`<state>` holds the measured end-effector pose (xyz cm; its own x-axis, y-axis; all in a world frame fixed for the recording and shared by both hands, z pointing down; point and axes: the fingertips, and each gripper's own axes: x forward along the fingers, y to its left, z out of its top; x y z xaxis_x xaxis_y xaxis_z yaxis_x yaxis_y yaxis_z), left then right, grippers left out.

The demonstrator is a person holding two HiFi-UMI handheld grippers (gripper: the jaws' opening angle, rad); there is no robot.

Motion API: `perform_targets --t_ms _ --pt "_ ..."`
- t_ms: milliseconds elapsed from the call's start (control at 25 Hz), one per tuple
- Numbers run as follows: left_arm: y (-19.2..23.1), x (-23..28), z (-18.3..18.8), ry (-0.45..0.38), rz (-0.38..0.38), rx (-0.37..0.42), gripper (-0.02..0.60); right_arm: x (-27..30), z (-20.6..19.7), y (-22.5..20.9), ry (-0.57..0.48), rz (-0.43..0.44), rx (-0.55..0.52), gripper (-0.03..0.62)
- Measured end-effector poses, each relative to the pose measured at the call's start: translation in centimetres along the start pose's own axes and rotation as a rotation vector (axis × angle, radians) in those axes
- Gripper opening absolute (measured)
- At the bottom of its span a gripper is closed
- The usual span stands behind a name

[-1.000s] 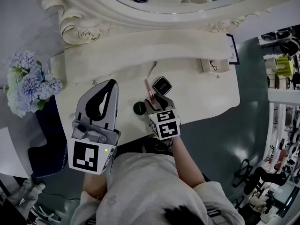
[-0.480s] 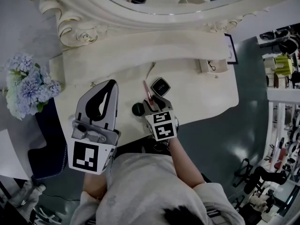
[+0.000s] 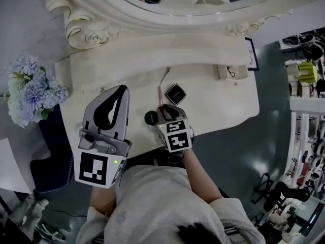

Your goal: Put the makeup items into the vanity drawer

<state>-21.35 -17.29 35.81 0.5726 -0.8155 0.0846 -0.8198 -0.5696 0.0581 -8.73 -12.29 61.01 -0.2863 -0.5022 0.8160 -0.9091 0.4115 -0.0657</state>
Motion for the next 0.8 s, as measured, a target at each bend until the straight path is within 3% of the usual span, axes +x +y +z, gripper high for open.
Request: perform_targets --t_ms 400,680,800 --pt "0.2 -0.5 0.0 0.007 0.008 0.012 0.014 -0.1 -0.1 0.2 -0.028 0.010 0.043 0.064" --pt "0.2 -0.8 0.2 -0.001 0.025 0.012 0.014 -1.9 1.6 0.6 -0.119 0.031 0.048 0.063" --pt "0.1 -0.4 1.6 -0.057 0.048 -0.013 0.014 -3.2 2.7 0.5 -0.176 0.038 0.051 0.064"
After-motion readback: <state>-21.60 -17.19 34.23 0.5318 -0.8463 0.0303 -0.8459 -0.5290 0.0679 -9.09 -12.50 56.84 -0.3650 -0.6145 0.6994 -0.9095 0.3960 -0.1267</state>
